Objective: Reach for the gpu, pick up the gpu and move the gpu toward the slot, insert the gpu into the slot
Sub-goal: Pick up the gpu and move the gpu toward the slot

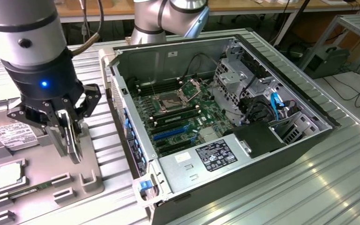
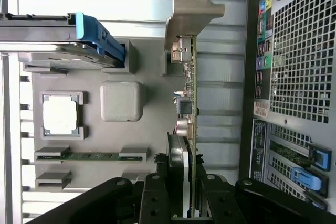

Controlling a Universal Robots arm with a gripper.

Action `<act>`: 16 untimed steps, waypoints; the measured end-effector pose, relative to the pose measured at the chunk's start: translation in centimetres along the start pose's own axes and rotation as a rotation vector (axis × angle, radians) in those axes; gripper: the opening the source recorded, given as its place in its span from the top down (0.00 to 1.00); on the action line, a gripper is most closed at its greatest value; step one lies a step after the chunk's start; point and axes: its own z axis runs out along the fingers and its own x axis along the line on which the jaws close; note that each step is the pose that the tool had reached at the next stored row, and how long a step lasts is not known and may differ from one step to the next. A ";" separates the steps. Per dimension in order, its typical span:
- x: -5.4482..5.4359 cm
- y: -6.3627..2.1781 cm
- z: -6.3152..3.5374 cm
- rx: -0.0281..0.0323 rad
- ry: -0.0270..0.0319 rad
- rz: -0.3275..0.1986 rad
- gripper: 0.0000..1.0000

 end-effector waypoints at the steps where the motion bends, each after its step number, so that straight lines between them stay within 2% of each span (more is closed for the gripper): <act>1: 0.0 0.00 -0.48 0.0000 0.0000 0.000 0.72; 3: 0.0 0.00 -2.01 0.0001 0.0001 0.000 0.72; 8: -0.1 0.00 -4.34 0.0004 0.0001 0.000 0.72; 12: -0.1 0.00 -5.98 0.0007 0.0002 0.000 0.72; 16: -0.1 0.01 -7.17 0.0014 0.0002 0.000 0.72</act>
